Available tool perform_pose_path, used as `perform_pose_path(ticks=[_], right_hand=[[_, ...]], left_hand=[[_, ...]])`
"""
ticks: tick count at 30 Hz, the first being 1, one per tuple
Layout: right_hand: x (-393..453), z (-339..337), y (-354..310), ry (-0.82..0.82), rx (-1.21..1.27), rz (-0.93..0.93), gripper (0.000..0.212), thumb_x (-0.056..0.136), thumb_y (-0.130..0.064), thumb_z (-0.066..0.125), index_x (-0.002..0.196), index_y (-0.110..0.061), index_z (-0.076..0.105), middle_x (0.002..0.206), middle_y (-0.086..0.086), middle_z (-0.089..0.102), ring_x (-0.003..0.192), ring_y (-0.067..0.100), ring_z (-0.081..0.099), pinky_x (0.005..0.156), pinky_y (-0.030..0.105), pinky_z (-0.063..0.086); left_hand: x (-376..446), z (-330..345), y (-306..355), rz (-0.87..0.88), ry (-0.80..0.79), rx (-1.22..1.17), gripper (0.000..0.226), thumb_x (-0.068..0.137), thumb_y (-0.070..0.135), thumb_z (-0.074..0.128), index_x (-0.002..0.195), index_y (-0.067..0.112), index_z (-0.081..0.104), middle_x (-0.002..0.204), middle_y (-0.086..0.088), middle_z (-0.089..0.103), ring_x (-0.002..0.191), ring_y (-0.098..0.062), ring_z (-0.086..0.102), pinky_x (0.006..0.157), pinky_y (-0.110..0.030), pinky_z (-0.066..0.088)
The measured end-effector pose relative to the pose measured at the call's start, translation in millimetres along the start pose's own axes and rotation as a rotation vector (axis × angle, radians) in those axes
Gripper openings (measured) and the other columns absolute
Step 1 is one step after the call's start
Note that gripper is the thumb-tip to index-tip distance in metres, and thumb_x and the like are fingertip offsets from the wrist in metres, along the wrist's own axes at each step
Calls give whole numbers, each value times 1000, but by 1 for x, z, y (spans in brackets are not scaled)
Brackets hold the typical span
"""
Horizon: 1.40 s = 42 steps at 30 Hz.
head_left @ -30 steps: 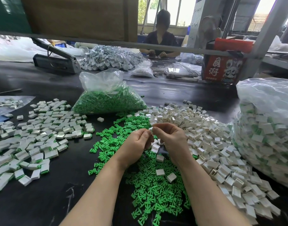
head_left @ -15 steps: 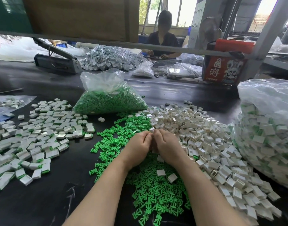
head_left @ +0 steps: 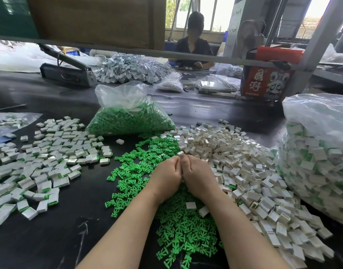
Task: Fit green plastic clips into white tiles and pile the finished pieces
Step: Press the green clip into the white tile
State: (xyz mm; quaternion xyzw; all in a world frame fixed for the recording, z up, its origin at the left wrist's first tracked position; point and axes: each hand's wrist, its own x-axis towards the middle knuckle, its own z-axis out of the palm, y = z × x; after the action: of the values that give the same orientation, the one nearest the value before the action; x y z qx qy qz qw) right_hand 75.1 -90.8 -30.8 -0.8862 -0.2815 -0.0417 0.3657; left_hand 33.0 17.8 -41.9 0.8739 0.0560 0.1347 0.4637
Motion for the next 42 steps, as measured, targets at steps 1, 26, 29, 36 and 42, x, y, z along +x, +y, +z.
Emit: perform_pose_path(ticks=[1, 26, 29, 36, 42], right_hand=[[0, 0, 0, 4, 1, 6, 46, 105, -30, 28, 94, -4, 64, 92, 13, 67, 87, 27, 59, 79, 39, 44], [0, 1, 2, 7, 36, 55, 44, 104, -26, 30, 62, -26, 45, 66, -5, 52, 63, 11, 48, 62, 32, 31], [1, 0, 3, -7, -4, 80, 42, 104, -30, 28, 68, -23, 50, 71, -3, 55, 68, 16, 51, 63, 32, 33], [1, -2, 4, -18, -38, 106, 38, 102, -30, 29, 72, -23, 50, 75, -1, 57, 73, 20, 53, 64, 33, 35], [1, -2, 5, -18, -33, 95, 40, 102, -29, 30, 66, -27, 46, 68, -6, 52, 68, 17, 50, 62, 32, 32]], left_hand=[[0, 1, 0, 1, 6, 8, 32, 105, 30, 38, 92, 15, 64, 85, -1, 69, 79, -19, 64, 76, -40, 52], [-3, 3, 4, 57, 45, 123, 33, 105, 28, 39, 87, 11, 60, 78, -6, 65, 72, -24, 59, 66, -38, 44], [-4, 3, 5, 63, 39, 125, 33, 105, 29, 39, 85, 12, 59, 76, -5, 64, 70, -23, 59, 63, -36, 43], [-2, 4, 3, 72, 17, 146, 31, 104, 28, 39, 76, 28, 51, 70, 8, 58, 64, -8, 53, 54, -22, 35], [-2, 4, 3, 79, 20, 159, 33, 104, 28, 38, 73, 31, 47, 69, 12, 56, 63, -4, 52, 52, -17, 31]])
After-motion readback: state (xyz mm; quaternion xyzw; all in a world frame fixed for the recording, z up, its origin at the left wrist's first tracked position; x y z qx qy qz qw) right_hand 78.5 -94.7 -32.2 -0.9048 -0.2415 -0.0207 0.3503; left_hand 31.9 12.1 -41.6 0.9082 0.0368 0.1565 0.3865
